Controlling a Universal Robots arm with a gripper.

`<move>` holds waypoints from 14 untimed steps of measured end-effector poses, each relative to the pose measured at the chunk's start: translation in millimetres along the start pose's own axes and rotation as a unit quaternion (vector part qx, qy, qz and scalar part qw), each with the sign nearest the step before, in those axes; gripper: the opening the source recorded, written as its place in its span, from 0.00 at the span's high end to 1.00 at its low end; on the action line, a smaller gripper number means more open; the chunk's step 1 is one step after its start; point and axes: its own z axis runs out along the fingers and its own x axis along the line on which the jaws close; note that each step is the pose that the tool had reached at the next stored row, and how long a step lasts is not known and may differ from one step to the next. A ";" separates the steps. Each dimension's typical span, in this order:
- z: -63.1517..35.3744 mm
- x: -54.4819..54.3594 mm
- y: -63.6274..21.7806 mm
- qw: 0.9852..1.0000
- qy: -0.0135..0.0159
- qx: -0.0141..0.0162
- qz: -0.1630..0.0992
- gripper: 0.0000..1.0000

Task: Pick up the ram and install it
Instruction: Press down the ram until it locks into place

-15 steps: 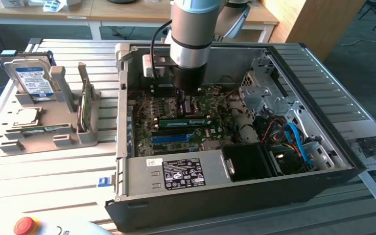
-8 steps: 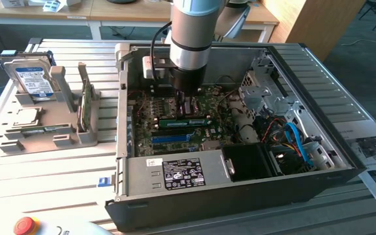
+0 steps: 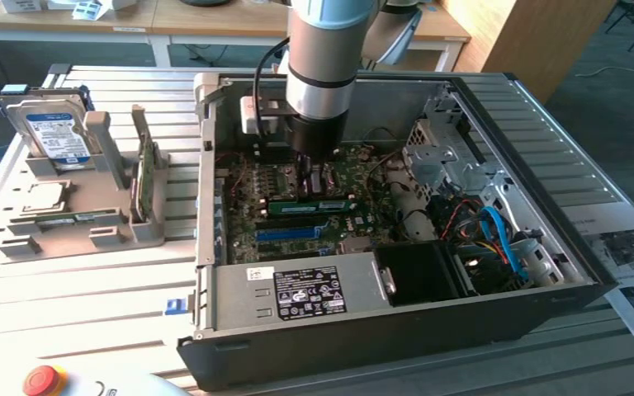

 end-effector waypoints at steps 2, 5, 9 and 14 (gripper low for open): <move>0.9 0.0 0.0 1.000 0.000 0.000 0.000 0.89; 1.6 0.0 0.0 1.000 0.000 0.000 0.000 0.89; 2.7 0.0 0.0 1.000 0.000 0.000 0.000 0.89; 3.6 0.0 0.1 1.000 0.000 0.000 0.000 0.89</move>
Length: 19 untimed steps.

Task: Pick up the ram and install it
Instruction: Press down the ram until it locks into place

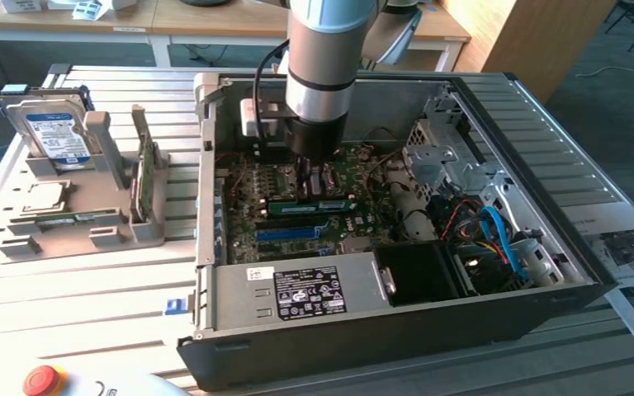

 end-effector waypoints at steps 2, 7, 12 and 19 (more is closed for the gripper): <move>0.5 0.0 0.0 1.000 0.000 0.000 0.000 0.89; 0.7 0.0 0.0 1.000 0.000 0.000 0.000 0.89; 2.2 0.1 0.1 1.000 0.000 0.000 0.000 0.89; 2.7 0.1 0.1 1.000 0.000 0.000 0.000 0.89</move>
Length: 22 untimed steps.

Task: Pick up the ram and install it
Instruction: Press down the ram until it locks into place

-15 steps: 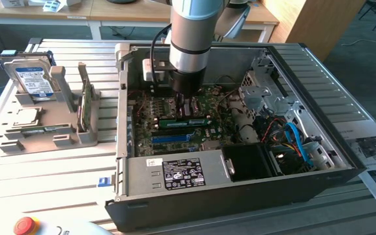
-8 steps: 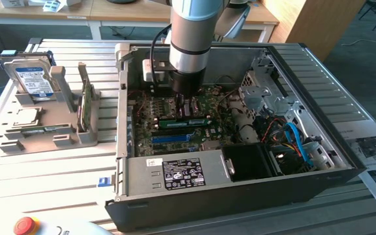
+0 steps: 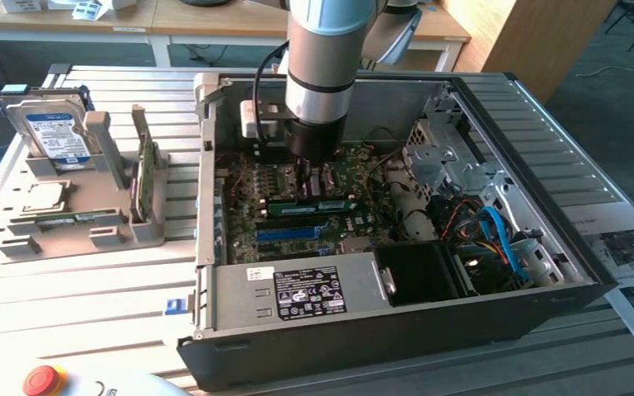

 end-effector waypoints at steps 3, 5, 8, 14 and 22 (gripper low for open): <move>0.1 0.0 0.0 1.000 0.000 0.000 0.000 0.89; 0.1 0.0 0.0 1.000 0.000 0.000 0.000 0.89; 0.2 0.0 0.0 1.000 0.000 0.000 0.000 0.89; 0.5 0.0 0.0 1.000 0.000 0.000 0.000 0.89; 0.9 0.0 0.0 1.000 0.000 0.000 0.000 0.89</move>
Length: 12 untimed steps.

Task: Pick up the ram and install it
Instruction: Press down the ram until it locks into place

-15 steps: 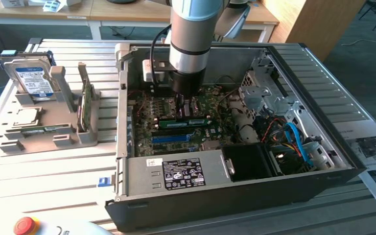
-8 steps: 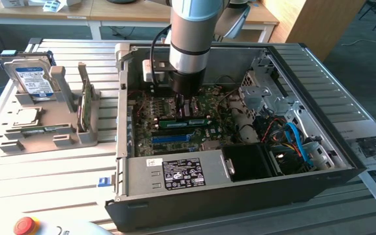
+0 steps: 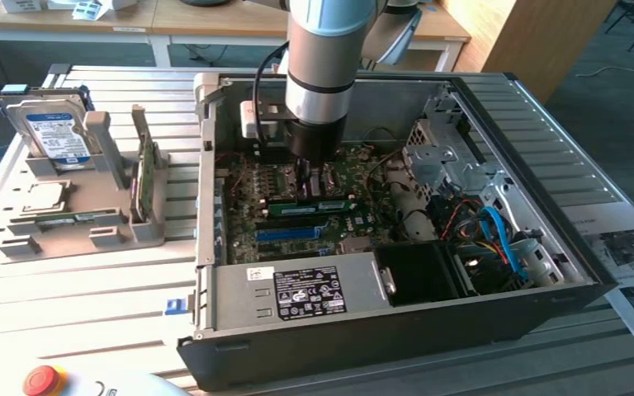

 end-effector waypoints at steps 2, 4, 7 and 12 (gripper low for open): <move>0.1 0.0 0.0 1.000 0.000 0.000 0.000 0.89; 0.2 0.0 0.0 1.000 0.000 0.000 0.000 0.89; 0.3 0.0 0.0 1.000 0.000 0.000 0.000 0.89; 0.4 0.0 0.0 1.000 0.000 0.000 0.000 0.89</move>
